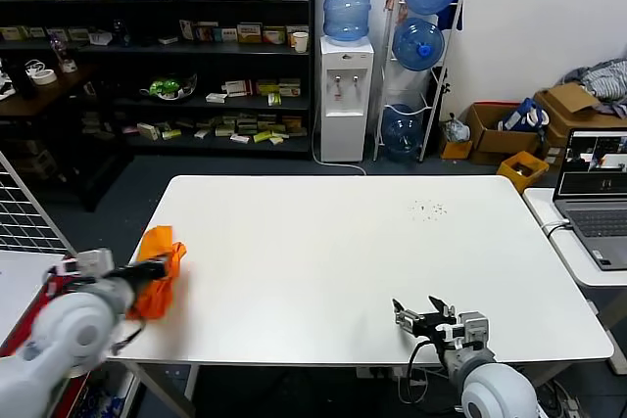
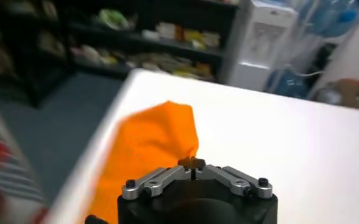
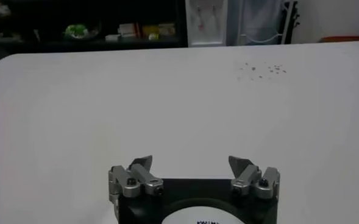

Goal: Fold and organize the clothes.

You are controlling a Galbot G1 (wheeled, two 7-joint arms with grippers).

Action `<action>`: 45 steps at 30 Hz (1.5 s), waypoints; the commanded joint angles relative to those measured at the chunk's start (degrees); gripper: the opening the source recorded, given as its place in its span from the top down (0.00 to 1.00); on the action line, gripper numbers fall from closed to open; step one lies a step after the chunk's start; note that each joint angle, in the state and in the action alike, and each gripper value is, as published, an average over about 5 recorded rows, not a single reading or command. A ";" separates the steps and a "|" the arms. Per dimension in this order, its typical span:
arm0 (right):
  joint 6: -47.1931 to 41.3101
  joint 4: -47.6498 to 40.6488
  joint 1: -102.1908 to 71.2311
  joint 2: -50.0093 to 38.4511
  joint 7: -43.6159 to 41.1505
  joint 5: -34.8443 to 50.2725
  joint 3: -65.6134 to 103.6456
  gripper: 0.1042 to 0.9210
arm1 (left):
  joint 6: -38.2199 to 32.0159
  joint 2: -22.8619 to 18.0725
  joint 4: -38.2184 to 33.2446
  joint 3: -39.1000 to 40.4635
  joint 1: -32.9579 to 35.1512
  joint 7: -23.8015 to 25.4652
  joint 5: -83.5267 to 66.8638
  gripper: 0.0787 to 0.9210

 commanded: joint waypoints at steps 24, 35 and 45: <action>2.04 2.32 -4.91 0.07 -0.90 -0.44 5.36 0.12 | 0.39 -49.57 28.88 39.36 -37.53 -9.71 3.08 0.99; 24.31 -1.66 -8.40 0.42 -17.24 -10.42 11.21 0.12 | -11.85 -31.93 7.97 28.17 -15.80 19.03 34.59 0.74; 38.72 -4.92 -14.80 6.13 -25.47 -11.61 21.81 0.12 | -45.55 -31.16 2.54 -8.30 25.93 44.83 59.25 0.40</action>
